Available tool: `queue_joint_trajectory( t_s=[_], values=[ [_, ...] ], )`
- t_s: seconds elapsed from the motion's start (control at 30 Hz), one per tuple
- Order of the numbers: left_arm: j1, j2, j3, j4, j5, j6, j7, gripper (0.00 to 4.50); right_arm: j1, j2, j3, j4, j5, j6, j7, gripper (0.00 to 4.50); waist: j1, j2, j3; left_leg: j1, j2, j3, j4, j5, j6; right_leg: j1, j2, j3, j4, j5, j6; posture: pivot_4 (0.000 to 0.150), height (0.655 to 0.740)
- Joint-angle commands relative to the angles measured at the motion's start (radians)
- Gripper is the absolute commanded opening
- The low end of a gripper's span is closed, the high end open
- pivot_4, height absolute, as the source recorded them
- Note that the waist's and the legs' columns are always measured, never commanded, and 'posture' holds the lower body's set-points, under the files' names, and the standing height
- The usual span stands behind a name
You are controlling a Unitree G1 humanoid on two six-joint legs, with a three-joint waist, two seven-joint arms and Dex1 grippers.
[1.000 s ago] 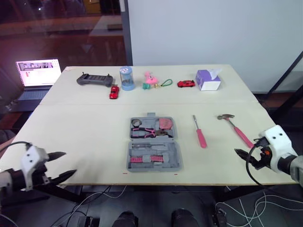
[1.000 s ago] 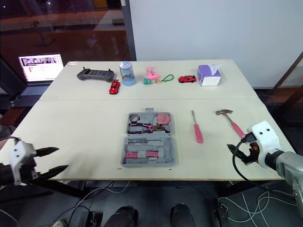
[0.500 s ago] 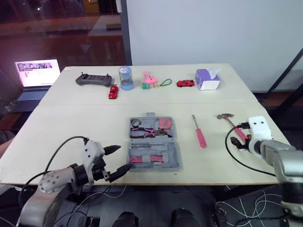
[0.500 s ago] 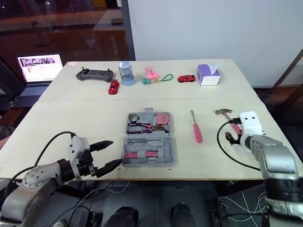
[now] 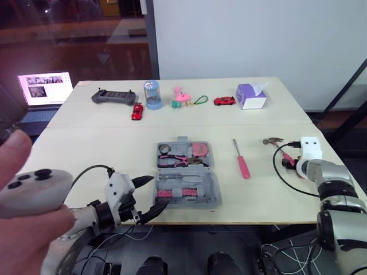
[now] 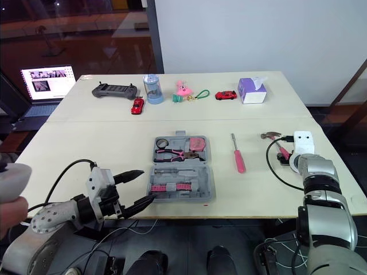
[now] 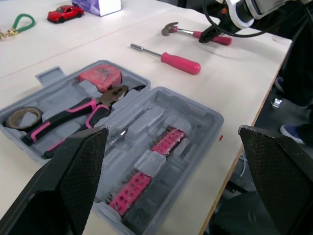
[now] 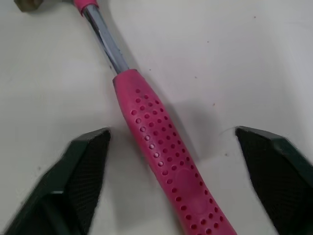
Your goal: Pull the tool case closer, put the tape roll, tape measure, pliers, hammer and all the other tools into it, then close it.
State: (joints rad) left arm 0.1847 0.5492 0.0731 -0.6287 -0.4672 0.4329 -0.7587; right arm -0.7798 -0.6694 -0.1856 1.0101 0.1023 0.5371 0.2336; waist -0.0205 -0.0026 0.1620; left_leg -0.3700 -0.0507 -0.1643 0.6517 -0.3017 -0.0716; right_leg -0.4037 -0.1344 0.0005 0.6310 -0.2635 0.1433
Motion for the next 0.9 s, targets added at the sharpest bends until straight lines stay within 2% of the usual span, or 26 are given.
queue_joint_trajectory(
  t_s=[0.03,0.1,0.17,0.37,0.47,0.57,0.67,0.8,0.9],
  values=[
    [0.006,0.014,0.024,-0.030,-0.019,0.005,0.016,4.50,0.006,0.018,0.000,0.025,-0.005,0.015,0.011,2.25,0.000,-0.001,0.000,0.000,0.000,0.000,0.000,0.000,0.000,0.000,0.000,0.000,0.000,0.000,0.000,0.150,0.7400],
    [-0.003,0.017,0.021,-0.027,-0.024,0.010,0.021,4.50,0.009,0.026,-0.003,0.003,0.000,0.035,0.017,1.24,0.000,-0.001,0.000,0.000,0.000,0.000,0.000,0.000,0.000,0.000,0.000,0.000,0.000,0.000,0.000,0.150,0.7400],
    [-0.012,0.020,0.019,-0.023,-0.028,0.016,0.024,4.50,0.013,0.032,-0.004,-0.021,0.002,0.054,0.021,0.65,0.000,-0.001,0.000,0.000,0.000,0.000,0.000,0.000,0.000,0.000,0.000,0.000,0.000,0.000,0.000,0.150,0.7400],
    [-0.037,0.031,0.015,-0.001,-0.037,0.028,0.024,4.50,0.046,0.032,-0.022,-0.126,0.015,0.120,0.022,0.62,0.000,0.000,0.000,0.000,0.000,0.000,-0.001,0.000,0.000,0.000,0.000,0.000,0.000,0.000,0.000,0.150,0.7400],
    [-0.048,0.040,0.010,0.011,-0.037,0.026,0.019,4.50,0.105,0.036,-0.041,-0.293,0.036,0.201,0.018,0.62,0.001,0.000,0.000,0.000,0.000,0.000,-0.001,0.000,0.000,0.000,0.000,0.000,0.000,0.000,0.000,0.150,0.7400],
    [-0.052,0.045,0.011,0.018,-0.041,0.025,0.017,4.50,0.196,0.046,-0.053,-0.534,0.060,0.317,0.008,0.62,0.003,0.000,0.000,0.000,0.000,0.000,-0.001,0.000,0.000,-0.001,0.000,0.000,0.000,0.000,0.000,0.150,0.7400],
    [-0.056,0.051,0.011,0.026,-0.043,0.025,0.013,4.50,0.316,0.073,-0.099,-0.853,0.088,0.477,-0.031,0.62,0.005,0.001,0.000,-0.001,0.000,-0.001,-0.001,0.000,0.000,-0.002,0.000,0.000,0.000,0.000,0.000,0.150,0.7400],
    [-0.068,0.057,0.010,0.040,-0.045,0.030,0.002,4.50,0.496,0.172,-0.130,-1.277,0.105,0.657,-0.094,0.62,0.007,0.003,0.000,-0.002,0.000,-0.001,-0.002,0.000,0.000,-0.004,0.000,0.000,0.000,0.000,0.000,0.150,0.7400],
    [-0.078,0.063,0.013,0.050,-0.049,0.037,-0.007,4.50,0.588,0.243,-0.152,-1.478,0.092,0.719,-0.139,0.62,0.006,0.005,0.000,-0.002,0.000,-0.001,-0.002,0.000,0.000,-0.004,0.000,0.000,0.000,0.000,0.000,0.150,0.7400]
  ],
)
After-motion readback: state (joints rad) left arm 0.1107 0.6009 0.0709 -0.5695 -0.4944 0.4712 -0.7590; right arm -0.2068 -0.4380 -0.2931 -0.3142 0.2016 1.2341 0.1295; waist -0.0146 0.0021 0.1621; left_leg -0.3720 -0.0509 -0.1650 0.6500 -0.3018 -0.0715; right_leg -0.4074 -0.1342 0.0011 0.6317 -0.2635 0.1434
